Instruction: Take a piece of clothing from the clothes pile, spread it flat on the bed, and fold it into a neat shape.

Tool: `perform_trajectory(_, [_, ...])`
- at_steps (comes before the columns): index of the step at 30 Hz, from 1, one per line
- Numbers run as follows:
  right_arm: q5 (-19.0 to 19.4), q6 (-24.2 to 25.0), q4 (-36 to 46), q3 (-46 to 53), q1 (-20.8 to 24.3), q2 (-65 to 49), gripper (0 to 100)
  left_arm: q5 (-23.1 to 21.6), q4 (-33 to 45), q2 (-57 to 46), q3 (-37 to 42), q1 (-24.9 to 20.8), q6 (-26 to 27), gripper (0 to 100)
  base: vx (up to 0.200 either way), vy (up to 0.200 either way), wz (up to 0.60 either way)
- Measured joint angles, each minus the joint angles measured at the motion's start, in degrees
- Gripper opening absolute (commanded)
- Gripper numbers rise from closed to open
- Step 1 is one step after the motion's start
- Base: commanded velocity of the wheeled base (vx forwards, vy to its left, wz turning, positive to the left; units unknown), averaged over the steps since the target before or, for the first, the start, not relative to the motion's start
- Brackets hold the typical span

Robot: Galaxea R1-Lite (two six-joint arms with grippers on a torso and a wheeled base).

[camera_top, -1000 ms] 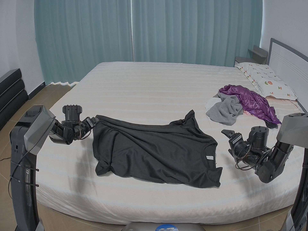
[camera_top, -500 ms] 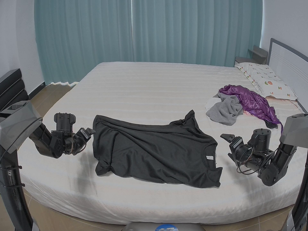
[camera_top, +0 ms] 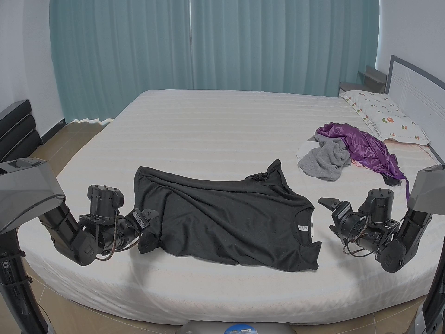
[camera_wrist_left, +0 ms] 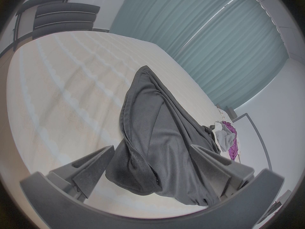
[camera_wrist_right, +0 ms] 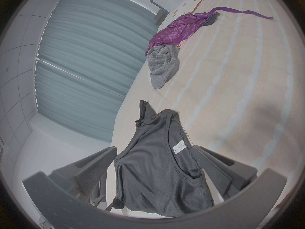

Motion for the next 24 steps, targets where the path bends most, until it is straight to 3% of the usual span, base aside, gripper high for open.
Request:
perform_trajectory(9, [0.0,0.0,0.0,0.1,0.5,-0.1,100,6.1,-7.2,5.6,-0.8,-1.4,0.2,100,0.000,0.000,0.00])
perform_trajectory(10, [0.0,0.0,0.0,0.1,0.5,-0.1,100,6.5,-8.0,6.4,-1.0,-1.4,0.2,0,0.000,0.000,0.00])
perform_trajectory(24, [0.1,0.0,0.0,0.1,0.8,0.2,100,7.0,-7.9,6.6,1.3,-0.4,0.9,0,0.000,0.000,0.00])
